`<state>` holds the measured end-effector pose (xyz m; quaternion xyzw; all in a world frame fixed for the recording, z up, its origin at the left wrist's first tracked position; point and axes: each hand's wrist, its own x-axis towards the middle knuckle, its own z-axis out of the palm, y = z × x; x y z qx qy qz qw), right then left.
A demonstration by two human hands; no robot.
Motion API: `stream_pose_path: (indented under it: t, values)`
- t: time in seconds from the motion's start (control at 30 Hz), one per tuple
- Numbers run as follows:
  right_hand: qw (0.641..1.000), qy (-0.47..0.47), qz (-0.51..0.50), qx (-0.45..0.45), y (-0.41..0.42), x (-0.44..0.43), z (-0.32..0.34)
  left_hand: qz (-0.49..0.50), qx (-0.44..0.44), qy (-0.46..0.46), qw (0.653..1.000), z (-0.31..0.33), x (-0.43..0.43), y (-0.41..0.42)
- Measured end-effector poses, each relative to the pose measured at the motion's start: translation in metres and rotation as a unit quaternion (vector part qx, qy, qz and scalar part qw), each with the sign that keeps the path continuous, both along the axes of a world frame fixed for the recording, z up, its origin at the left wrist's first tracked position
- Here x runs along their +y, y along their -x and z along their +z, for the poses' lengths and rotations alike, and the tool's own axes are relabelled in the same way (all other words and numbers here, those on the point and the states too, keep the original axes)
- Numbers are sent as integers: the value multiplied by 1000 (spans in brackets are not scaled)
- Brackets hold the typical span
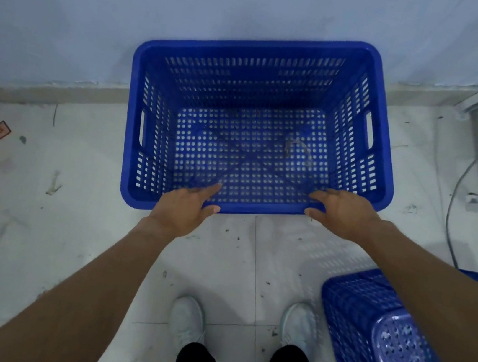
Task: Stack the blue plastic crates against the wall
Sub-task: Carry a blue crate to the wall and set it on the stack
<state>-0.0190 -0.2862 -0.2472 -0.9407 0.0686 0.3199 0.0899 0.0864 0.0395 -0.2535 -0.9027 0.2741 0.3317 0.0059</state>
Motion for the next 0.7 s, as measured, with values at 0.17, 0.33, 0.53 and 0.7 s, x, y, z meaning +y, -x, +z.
stream_pose_path:
  t: [0.17, 0.33, 0.53, 0.7]
  values:
    - [993, -71, -89, -24, 30, 14, 81, 66, 4, 110, 992, 93, -16, 0]
    - [982, -64, -175, -25, 56, 30, 184, 101, 54, 169, 979, 192, -23, 18]
    - [927, -101, -359, -50, 139, 54, 273, 112, 100, 177, 973, 267, -46, 70]
    - [870, -115, -479, -10, 252, 67, 310, 42, 127, 181, 974, 312, -99, 142]
